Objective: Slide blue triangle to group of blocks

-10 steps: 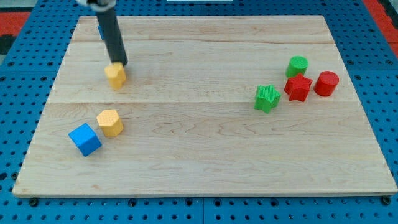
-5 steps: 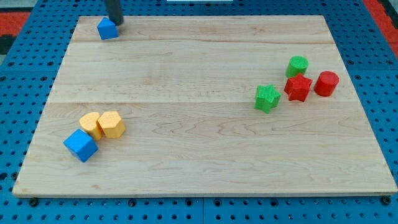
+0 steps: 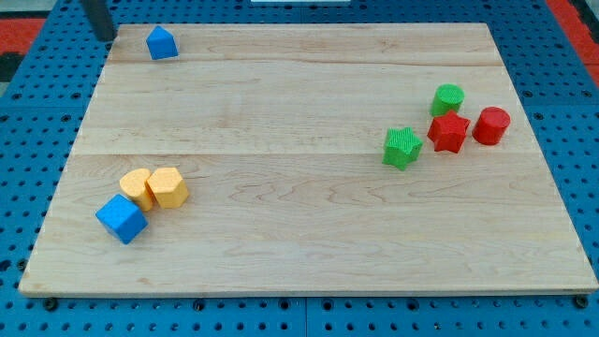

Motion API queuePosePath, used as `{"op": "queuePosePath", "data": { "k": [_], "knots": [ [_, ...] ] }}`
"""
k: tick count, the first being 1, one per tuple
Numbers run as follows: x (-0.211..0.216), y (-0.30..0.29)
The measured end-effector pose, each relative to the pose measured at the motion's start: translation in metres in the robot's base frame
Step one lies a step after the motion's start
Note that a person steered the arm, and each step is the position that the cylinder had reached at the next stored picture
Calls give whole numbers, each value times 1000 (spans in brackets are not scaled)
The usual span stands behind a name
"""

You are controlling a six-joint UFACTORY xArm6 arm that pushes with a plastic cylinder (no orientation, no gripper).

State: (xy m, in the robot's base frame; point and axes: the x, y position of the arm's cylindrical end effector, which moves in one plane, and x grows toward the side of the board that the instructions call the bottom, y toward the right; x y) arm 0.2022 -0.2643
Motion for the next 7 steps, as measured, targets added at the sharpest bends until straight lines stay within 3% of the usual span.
{"op": "queuePosePath", "data": {
  "k": [1,2,3,4,5,6,7],
  "knots": [
    [29,98],
    [107,98],
    [94,90],
    [49,92],
    [97,38],
    [185,48],
    [185,49]
  ]
}}
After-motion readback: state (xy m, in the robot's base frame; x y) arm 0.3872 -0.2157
